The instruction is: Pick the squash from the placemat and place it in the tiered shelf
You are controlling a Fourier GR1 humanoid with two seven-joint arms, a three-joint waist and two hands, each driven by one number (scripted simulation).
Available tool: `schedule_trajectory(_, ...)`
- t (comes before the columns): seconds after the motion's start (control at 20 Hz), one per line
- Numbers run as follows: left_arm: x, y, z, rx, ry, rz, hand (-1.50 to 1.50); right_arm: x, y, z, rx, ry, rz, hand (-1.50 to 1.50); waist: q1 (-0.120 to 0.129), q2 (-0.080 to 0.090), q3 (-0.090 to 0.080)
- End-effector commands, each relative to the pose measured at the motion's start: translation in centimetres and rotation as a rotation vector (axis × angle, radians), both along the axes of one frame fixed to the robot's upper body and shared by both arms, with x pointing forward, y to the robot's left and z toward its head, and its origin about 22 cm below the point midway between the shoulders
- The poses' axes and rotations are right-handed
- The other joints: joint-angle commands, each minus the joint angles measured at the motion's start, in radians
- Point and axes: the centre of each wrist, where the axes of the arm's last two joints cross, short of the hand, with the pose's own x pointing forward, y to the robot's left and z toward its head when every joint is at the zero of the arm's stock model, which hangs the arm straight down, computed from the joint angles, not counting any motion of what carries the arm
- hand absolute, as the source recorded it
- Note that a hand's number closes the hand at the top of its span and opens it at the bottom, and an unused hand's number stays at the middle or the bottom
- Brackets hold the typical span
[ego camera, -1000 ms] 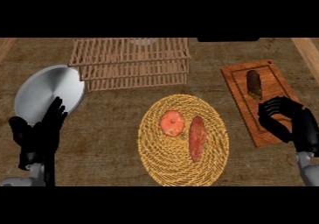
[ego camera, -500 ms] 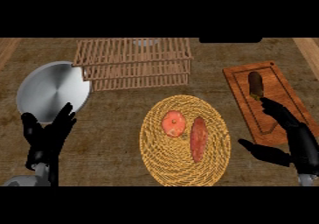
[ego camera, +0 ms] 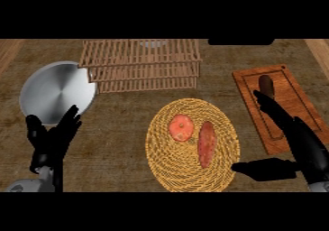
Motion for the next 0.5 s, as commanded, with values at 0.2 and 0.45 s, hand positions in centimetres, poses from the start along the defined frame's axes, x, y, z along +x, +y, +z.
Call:
schedule_trajectory(0.2, -0.8, -0.4, -0.3, 0.003, 0.049, 0.01, 0.0, 1.6, 7.0, 3.2, -0.139, 0.111, -0.105, -1.5, 0.008, 0.004, -0.004)
schedule_trajectory(0.45, -1.6, 0.2, -1.0, -0.015, 0.046, -0.001, 0.0, 4.6, 10.4, 2.1, -0.26, 0.168, -0.161, -1.5, 0.014, 0.006, -0.004)
